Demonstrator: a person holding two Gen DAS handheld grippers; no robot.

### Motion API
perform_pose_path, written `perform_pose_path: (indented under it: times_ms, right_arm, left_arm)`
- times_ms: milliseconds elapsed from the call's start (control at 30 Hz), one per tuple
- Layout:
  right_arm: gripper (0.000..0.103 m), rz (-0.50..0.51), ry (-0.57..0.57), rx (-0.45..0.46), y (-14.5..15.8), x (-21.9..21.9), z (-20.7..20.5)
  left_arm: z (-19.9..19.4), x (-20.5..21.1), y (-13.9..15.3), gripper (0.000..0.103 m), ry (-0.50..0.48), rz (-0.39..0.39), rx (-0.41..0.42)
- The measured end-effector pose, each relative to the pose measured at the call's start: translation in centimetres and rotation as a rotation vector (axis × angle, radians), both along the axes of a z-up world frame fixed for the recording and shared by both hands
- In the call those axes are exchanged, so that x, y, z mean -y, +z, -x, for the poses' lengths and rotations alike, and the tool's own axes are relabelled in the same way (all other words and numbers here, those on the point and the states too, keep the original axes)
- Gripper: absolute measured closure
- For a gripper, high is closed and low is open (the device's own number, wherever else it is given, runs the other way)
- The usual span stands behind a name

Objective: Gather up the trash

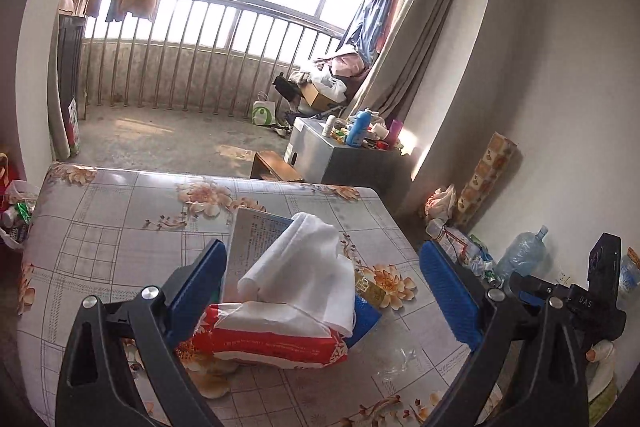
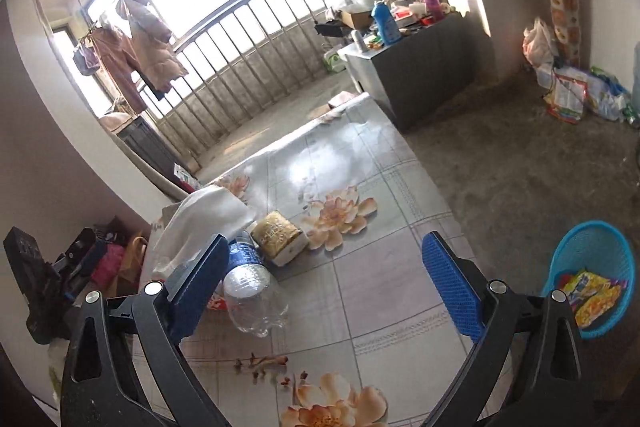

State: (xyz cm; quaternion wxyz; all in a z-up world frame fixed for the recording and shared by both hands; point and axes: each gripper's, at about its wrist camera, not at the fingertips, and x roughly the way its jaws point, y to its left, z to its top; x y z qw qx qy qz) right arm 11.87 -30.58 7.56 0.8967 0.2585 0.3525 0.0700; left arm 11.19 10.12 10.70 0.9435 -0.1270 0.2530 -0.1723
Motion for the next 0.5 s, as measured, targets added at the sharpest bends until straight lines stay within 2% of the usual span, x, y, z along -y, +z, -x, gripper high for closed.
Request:
perform_pose_path:
  times_ms: [67, 200, 300, 500]
  right_arm:
    - [0.017, -0.064, 0.045, -0.038, -0.5, -1.3, -1.8]
    - [0.024, -0.174, 0.13, -0.119, -1.1, -4.6, -4.5]
    - [0.028, -0.179, 0.158, -0.15, -1.2, -6.9, -5.3]
    - [0.036, -0.194, 0.166, -0.198, -1.7, -7.8, -7.5]
  left_arm:
    - [-0.5, -0.8, -0.7, 0.008, 0.004, 0.02, -0.021]
    - [-1.8, -1.9, -1.8, 0.017, -0.01, 0.064, -0.064]
    - [-2.8, -1.3, -2.3, 0.03, -0.047, 0.077, -0.092]
    - [-5.9, -0.4, -3.8, 0.048, -0.076, 0.017, -0.175]
